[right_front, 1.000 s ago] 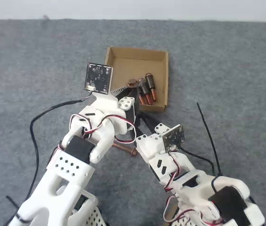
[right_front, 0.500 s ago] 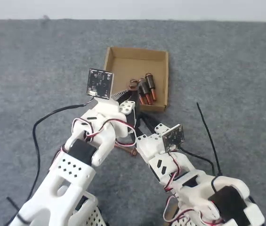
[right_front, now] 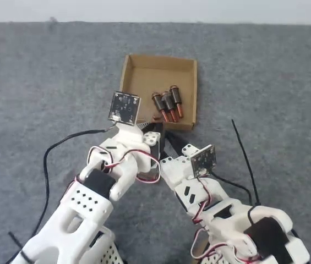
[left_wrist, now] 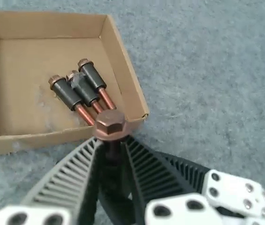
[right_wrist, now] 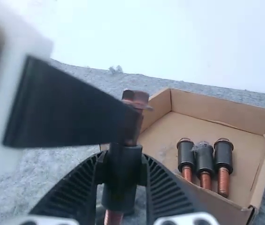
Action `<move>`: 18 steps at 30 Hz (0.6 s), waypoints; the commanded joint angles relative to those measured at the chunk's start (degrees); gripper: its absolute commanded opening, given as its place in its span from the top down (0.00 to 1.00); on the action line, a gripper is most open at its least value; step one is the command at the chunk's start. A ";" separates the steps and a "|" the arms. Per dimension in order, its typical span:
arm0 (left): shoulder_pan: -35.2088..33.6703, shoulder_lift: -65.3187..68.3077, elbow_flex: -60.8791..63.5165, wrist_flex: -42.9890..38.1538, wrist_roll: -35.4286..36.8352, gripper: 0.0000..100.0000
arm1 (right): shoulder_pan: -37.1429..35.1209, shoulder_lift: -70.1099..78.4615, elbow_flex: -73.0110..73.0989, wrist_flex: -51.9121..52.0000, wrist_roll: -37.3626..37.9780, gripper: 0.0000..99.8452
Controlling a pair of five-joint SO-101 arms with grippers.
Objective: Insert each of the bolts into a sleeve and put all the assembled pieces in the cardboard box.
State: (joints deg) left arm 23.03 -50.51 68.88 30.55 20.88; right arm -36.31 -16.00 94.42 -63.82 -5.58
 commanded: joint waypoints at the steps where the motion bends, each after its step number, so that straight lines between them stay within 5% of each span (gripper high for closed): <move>1: -0.09 -1.49 0.31 0.35 -0.53 0.99 | 1.98 -2.95 1.05 -0.48 1.49 0.99; 18: 0.00 -1.49 1.19 0.62 -0.26 0.93 | 1.98 -3.03 1.05 -0.48 1.49 0.99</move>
State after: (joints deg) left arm 23.03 -51.03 70.02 30.37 20.88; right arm -36.31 -16.00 94.42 -63.82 -5.58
